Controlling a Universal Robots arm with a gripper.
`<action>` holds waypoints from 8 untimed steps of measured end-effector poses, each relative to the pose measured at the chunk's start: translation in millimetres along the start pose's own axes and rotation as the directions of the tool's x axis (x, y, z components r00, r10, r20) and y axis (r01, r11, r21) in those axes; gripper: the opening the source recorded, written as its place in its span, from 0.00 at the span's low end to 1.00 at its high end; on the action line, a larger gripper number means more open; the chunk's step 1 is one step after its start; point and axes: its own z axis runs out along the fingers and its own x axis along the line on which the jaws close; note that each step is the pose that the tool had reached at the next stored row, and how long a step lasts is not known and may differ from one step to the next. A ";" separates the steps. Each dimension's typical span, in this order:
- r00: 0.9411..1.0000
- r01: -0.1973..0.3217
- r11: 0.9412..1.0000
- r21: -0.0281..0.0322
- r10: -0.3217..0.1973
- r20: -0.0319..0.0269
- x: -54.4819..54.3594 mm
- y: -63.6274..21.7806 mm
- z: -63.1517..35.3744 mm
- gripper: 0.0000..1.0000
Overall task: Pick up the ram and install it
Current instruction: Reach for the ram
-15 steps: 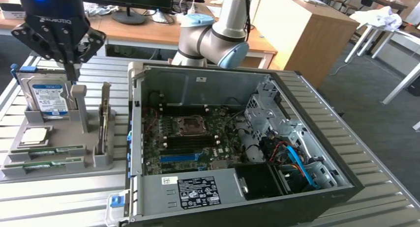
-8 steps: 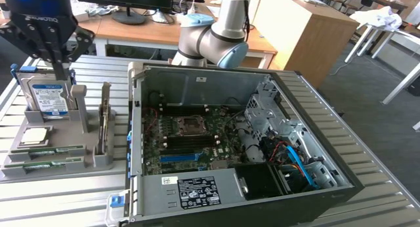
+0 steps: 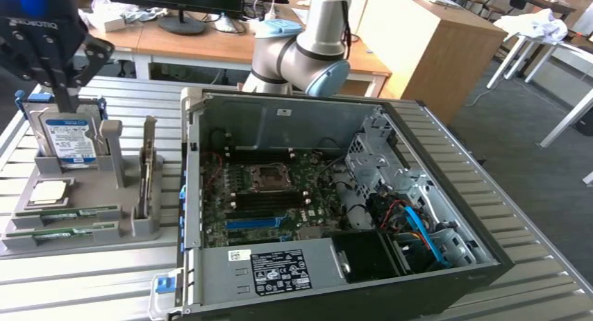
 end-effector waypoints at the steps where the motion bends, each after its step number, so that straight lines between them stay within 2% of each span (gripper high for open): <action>1: 1.000 0.000 1.000 0.000 0.000 0.000 2.5 -0.2 -0.1 0.10; 8: 1.000 0.000 1.000 0.000 0.000 -0.001 21.2 -1.6 -0.5 0.10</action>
